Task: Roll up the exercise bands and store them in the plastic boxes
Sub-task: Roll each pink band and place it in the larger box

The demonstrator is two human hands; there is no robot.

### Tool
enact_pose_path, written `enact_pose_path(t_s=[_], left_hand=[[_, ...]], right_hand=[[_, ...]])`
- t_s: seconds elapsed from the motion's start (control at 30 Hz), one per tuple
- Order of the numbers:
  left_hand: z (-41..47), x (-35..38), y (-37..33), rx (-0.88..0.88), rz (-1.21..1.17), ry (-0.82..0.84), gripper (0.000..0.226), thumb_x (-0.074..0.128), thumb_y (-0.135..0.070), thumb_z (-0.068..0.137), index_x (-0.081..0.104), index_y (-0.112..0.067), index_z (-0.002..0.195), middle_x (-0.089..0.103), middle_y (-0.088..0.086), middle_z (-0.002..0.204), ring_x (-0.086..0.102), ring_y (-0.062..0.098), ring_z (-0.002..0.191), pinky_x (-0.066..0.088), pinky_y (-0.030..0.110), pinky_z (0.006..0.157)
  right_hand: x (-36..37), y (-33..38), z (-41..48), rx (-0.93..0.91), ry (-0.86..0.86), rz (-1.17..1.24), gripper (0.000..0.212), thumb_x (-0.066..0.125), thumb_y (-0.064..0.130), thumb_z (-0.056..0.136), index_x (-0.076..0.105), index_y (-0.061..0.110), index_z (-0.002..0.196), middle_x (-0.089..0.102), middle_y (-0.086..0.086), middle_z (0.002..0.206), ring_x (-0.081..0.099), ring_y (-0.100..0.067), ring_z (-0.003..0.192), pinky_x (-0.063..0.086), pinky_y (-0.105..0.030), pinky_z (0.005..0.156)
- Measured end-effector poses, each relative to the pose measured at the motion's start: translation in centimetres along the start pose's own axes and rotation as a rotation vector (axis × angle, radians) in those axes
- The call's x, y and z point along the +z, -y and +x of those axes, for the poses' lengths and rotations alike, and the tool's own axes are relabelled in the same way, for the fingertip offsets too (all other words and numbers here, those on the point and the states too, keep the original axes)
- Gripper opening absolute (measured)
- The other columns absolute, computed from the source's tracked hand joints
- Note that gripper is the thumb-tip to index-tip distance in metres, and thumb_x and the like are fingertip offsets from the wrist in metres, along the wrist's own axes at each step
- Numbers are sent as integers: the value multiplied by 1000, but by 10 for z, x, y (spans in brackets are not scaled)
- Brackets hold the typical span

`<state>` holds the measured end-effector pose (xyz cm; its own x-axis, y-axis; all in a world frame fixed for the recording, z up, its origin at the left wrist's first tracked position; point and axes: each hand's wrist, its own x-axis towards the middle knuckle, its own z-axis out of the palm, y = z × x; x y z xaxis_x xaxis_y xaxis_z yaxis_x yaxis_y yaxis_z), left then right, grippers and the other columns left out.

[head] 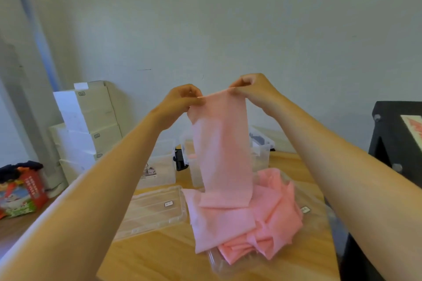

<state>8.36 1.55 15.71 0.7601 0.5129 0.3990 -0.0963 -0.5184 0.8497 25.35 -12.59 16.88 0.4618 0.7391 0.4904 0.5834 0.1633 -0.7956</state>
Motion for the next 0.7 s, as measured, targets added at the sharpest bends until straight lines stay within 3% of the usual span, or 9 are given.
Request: enact_pose_path(t_s=[0.1, 0.17, 0.23, 0.37, 0.47, 0.6, 0.63, 0.7], left_hand=[[-16, 5, 11, -81, 2, 167, 22, 65, 2, 87, 55, -15, 78, 61, -4, 70, 56, 13, 67, 43, 20, 61], [-31, 13, 31, -183, -25, 271, 15, 71, -9, 82, 58, -16, 83, 64, 0, 77, 61, 15, 70, 48, 24, 67], [-45, 24, 58, -263, -52, 262, 11, 71, -18, 80, 62, -15, 86, 66, 5, 83, 65, 18, 72, 52, 28, 72], [-70, 45, 109, -357, 1, 221, 9, 62, -13, 93, 65, -16, 86, 67, 5, 90, 67, 19, 79, 49, 28, 72], [-84, 57, 140, -418, 133, 272, 7, 64, -9, 92, 67, -15, 91, 69, 1, 93, 67, 15, 84, 48, 24, 71], [-101, 75, 169, -469, 285, 338, 23, 72, -15, 86, 70, -9, 109, 68, -3, 99, 61, 8, 87, 46, 14, 62], [-104, 80, 177, -469, 304, 340, 25, 73, -15, 85, 70, -8, 109, 67, -2, 102, 60, 8, 87, 45, 14, 61], [-107, 90, 189, -457, 345, 303, 21, 75, -17, 84, 70, -11, 104, 67, -1, 101, 60, 12, 88, 47, 16, 63]], right_hand=[[-9, -15, -14, 114, 259, -23, 11, 65, 6, 86, 68, 14, 81, 67, -1, 79, 62, -12, 76, 50, -24, 74], [-11, -35, -32, 253, 524, -41, 9, 61, 7, 90, 68, 12, 87, 70, -4, 82, 67, -14, 74, 52, -22, 70], [-6, -57, -50, 369, 652, -57, 8, 59, 12, 92, 66, 11, 91, 72, -8, 88, 70, -18, 76, 54, -23, 71], [17, -105, -77, 473, 584, -105, 6, 62, 18, 91, 64, 12, 92, 70, -7, 92, 68, -18, 78, 50, -24, 71], [35, -133, -95, 513, 588, -172, 12, 64, 18, 89, 67, 10, 98, 69, -5, 91, 66, -14, 78, 50, -23, 72], [58, -158, -111, 433, 448, -294, 19, 70, 14, 84, 69, 9, 102, 68, -1, 88, 58, -8, 75, 42, -9, 59], [63, -165, -112, 416, 392, -329, 24, 72, 15, 82, 69, 8, 105, 69, -4, 96, 59, -11, 81, 42, -10, 60], [71, -177, -113, 400, 310, -427, 33, 73, 20, 80, 67, 8, 110, 67, -7, 112, 60, -18, 100, 47, -20, 77]])
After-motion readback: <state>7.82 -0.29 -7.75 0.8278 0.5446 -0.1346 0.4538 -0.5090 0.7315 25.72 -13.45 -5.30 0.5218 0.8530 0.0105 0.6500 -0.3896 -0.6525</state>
